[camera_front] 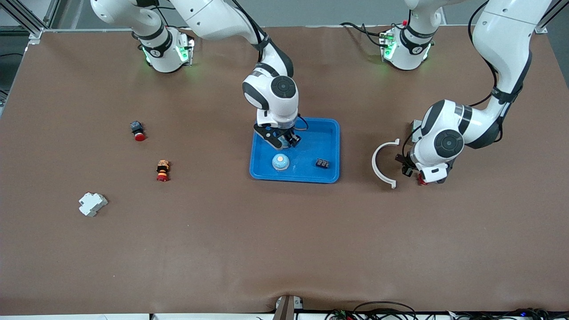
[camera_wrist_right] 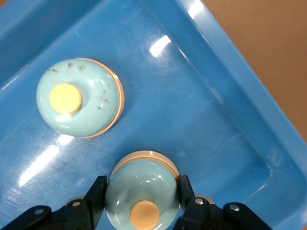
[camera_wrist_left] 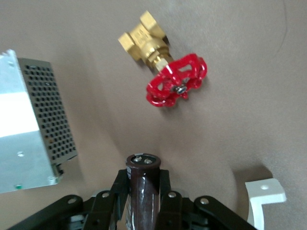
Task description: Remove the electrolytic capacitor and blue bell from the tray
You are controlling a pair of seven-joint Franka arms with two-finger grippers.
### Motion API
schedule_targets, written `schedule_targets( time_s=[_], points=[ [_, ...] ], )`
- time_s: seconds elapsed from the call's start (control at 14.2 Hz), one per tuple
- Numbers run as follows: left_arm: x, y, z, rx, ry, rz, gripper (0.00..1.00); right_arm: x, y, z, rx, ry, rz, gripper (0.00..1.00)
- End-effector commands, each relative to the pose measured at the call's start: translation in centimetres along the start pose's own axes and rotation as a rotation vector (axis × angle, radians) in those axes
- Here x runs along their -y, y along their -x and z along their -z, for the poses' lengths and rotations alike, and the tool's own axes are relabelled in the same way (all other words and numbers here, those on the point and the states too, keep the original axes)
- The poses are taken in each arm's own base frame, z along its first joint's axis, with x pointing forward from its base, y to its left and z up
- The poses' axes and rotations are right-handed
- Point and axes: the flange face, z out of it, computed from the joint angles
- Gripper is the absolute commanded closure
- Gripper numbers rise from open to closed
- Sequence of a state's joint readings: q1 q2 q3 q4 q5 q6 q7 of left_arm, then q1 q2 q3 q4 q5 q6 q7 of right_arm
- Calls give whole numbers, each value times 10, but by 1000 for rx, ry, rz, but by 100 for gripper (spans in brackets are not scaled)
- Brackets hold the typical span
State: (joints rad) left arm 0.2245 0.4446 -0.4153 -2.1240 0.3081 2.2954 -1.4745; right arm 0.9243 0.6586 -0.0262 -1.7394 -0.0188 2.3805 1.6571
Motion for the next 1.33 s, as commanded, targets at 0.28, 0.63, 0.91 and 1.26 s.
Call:
schedule_targets(
  time_s=[0.28, 0.63, 0.91, 1.26],
  points=[
    [3, -13, 34, -53, 44, 23, 0, -19, -90, 114, 20, 149, 215, 100],
    [-22, 14, 104, -75, 51, 39, 0, -91, -242, 169, 95, 159, 429, 100],
    [-56, 73, 127, -32, 121, 128, 0, -159, -337, 174, 115, 118, 566, 100],
    [-96, 185, 125, 13, 153, 193, 0, -227, -416, 143, 96, 70, 641, 100]
  ],
)
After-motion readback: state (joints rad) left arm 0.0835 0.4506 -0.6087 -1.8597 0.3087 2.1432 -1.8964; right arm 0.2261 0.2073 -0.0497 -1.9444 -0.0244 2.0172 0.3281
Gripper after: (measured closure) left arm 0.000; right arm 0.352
